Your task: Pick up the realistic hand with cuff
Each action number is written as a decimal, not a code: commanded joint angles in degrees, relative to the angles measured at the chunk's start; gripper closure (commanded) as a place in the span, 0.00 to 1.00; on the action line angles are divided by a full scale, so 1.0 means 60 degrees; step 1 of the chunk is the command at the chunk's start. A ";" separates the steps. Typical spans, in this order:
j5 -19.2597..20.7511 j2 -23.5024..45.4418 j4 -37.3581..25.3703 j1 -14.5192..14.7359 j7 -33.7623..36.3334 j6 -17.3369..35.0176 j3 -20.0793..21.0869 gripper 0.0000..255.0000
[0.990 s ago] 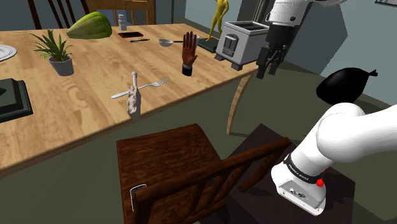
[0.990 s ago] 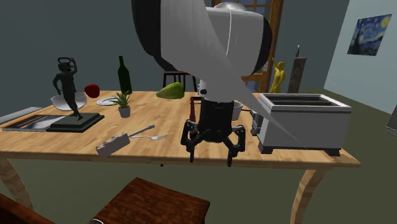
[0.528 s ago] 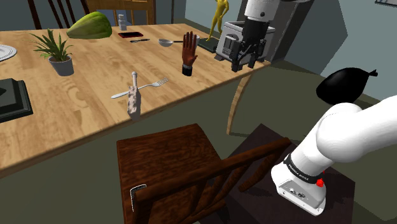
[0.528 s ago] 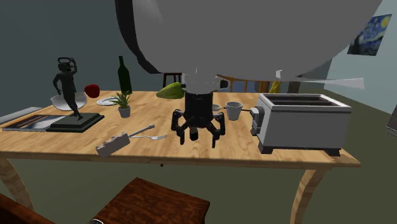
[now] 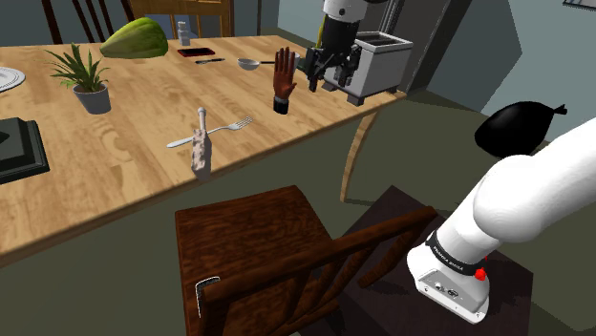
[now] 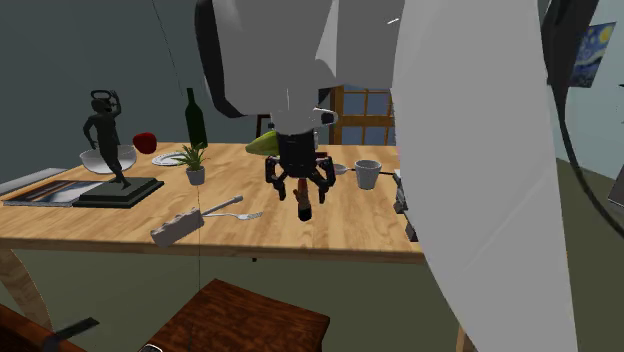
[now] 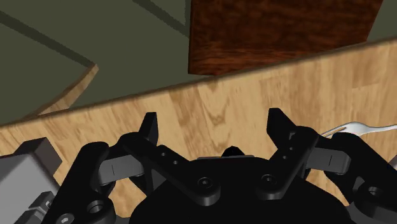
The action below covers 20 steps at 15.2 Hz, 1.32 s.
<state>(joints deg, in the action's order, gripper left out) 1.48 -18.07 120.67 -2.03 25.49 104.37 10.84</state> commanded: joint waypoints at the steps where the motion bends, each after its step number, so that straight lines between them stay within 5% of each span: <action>1: 0.0353 0.0607 -0.0643 -0.0079 0.0547 0.0123 0.0221 0.00; 8: 0.1978 0.3009 -0.3366 -0.0113 0.2418 0.0073 0.0785 0.00; 18: 0.2102 0.3101 -0.2516 -0.0106 0.2671 0.0996 0.0759 0.00; 19: 0.2102 0.3096 -0.2509 -0.0106 0.2671 0.0999 0.0759 1.00; 20: 0.2098 0.3083 -0.2493 -0.0106 0.2669 0.1002 0.0758 1.00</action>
<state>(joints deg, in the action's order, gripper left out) 14.07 0.47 105.60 -2.67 41.48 110.30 15.39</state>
